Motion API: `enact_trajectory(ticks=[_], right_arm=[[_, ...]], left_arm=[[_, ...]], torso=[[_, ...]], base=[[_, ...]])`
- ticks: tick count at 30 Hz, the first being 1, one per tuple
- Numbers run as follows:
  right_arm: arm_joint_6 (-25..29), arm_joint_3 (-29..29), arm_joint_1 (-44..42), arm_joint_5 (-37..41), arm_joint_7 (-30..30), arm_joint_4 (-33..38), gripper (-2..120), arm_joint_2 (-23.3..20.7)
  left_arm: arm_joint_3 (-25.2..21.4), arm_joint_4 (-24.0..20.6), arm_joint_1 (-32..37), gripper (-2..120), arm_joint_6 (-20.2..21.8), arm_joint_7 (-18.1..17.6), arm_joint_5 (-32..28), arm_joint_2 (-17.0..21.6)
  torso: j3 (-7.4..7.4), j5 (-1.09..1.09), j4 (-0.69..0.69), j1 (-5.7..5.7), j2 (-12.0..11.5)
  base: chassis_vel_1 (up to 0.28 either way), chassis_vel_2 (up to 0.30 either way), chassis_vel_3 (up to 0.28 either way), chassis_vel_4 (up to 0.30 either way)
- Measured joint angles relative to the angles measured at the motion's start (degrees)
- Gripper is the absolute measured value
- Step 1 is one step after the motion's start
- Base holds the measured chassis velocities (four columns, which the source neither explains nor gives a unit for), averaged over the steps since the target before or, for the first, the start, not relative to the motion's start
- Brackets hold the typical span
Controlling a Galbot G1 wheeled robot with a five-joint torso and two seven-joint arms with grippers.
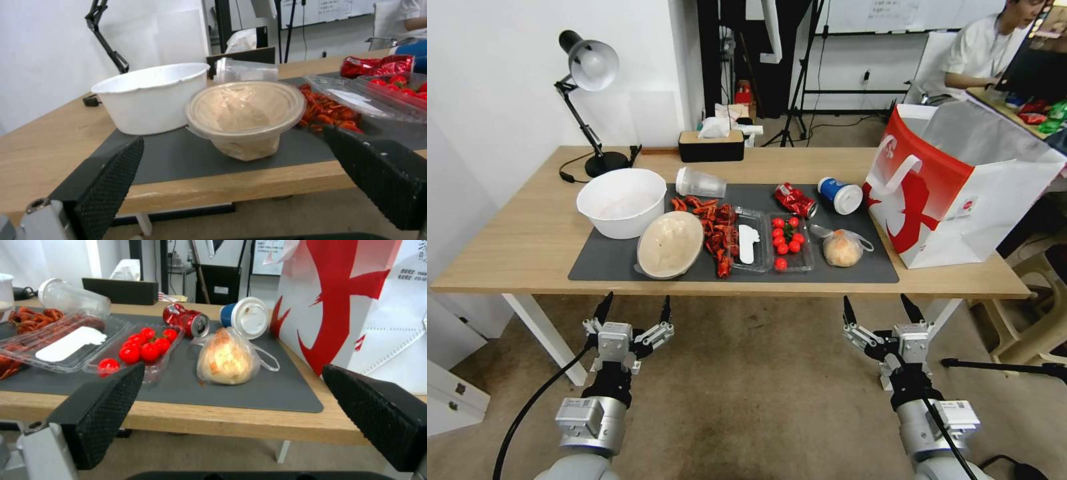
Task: Pick up the trash from the table and place it into the takeout bag.
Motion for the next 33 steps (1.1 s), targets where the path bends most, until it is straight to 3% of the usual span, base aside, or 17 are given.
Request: enact_trajectory(ticks=[29,31,33], right_arm=[[-0.5,-0.1,0.5,0.0,-0.1,0.0,100,0.2],[-1.3,-0.2,1.1,0.0,-0.3,-0.1,100,0.5],[-6.5,-1.3,4.7,0.3,-1.7,-0.4,100,2.4]], left_arm=[[0.1,0.0,-0.1,100,0.0,-0.1,0.0,0.0],[0.4,0.3,-0.5,100,0.1,-0.5,-0.2,0.1],[3.9,3.6,-4.2,100,1.2,-4.4,-1.7,1.3]], torso=[[0.00,0.00,0.00,0.00,0.0],[0.00,0.00,0.00,0.00,0.0],[0.00,0.00,0.02,-0.01,0.0]], base=[[0.000,0.000,0.000,0.000],[0.000,0.000,0.000,0.000],[0.000,0.000,0.000,0.000]])
